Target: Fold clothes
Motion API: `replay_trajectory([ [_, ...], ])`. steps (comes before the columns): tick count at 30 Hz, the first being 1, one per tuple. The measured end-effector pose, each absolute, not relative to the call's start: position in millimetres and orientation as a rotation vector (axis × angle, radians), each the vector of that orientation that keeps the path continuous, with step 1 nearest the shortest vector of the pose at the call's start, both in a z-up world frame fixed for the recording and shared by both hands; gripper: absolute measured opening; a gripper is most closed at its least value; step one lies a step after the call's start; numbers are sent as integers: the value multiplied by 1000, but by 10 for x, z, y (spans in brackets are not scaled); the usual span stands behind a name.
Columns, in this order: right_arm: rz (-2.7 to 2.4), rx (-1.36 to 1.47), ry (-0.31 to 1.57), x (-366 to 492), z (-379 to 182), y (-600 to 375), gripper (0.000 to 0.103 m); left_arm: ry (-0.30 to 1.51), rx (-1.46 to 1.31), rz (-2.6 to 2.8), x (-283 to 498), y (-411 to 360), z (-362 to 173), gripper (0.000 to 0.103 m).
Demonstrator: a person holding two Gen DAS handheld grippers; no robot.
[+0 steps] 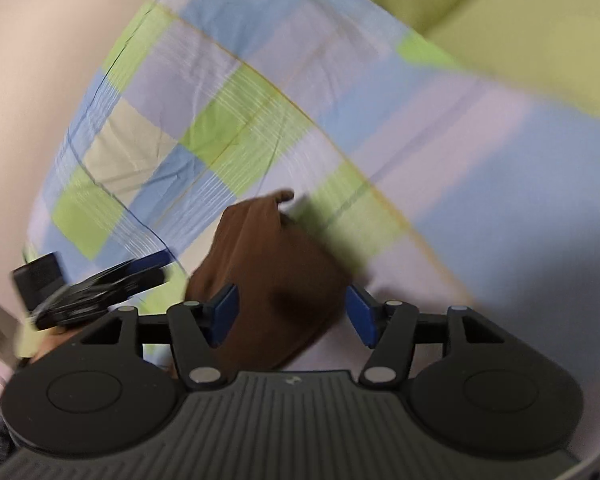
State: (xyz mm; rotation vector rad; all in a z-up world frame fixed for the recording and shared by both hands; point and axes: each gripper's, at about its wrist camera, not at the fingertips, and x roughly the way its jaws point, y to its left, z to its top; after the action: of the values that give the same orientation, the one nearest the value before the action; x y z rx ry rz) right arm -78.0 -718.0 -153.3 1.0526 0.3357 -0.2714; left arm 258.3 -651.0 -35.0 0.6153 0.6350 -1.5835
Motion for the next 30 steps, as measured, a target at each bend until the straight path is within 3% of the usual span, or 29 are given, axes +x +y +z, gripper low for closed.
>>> replay_trajectory([
  [6, -249, 1109, 265, -591, -1774, -7099, 59, 699, 678, -1581, 2762, -6804, -674, 81],
  [16, -248, 1130, 203, -259, -1833, -7055, 60, 851, 605, -1584, 2931, -6791, -877, 79],
  [17, -247, 1135, 208, -239, -1835, -7071, 56, 866, 598, -1592, 2932, -6804, -878, 70],
  [18, -247, 1141, 214, -219, -1838, -7086, 39, 875, 592, -1616, 2924, -6813, -872, 54],
  [20, -237, 1175, 223, -231, -1889, -7148, 21, 854, 593, -1620, 2874, -6799, -831, 44],
  [21, -231, 1178, 227, -247, -1873, -7169, 18, 831, 586, -1620, 2858, -6760, -789, 31],
  [24, -218, 1180, 237, -298, -1843, -7203, 16, 770, 482, -1651, 2844, -6575, -560, 24],
  [30, -198, 576, 230, -442, -410, -6906, 15, 556, 190, -1747, 2748, -5993, 185, 24],
])
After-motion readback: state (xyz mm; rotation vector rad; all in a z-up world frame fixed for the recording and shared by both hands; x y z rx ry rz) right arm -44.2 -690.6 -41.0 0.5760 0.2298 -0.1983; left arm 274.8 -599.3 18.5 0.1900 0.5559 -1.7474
